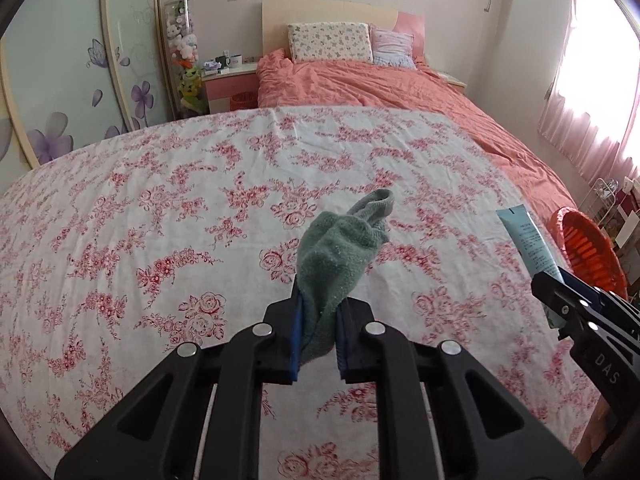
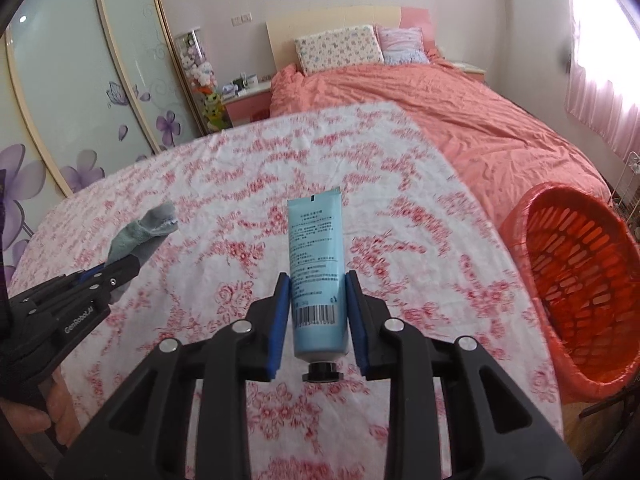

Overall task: Collect trash
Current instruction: 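Lift the grey sock with the left tool while the right tool holds the tube, then carry the sock and tube over the orange basket and open both tools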

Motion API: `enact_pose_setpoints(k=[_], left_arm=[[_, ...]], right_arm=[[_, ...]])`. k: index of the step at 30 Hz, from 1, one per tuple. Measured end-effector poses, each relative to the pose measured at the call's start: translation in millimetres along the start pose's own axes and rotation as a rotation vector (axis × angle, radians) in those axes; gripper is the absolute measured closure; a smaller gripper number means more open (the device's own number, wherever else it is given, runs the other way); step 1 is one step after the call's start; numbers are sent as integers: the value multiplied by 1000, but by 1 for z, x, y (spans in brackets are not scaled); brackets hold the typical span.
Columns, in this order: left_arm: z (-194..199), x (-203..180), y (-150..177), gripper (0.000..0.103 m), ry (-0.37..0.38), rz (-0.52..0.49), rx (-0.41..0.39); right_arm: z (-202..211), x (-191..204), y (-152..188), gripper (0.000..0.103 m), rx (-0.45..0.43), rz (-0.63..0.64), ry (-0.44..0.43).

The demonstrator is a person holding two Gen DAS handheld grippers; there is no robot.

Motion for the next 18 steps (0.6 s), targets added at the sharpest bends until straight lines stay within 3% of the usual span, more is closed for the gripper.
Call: enact_pose_setpoints(k=[18], left_arm=[[73, -58, -3, 90, 17, -80, -123]], right_arm=[[105, -32, 9, 75, -205, -40, 42]])
Point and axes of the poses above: each gripper's, at about its wrist camera, not at the fingertips, and z roughly against the way its jaws point, x to its left, y to its underside, the point moved 5 cm from there along -z, roughly the way its jaws point, and after that the axes turned 12 degrees about x, right-handed, at the moved point
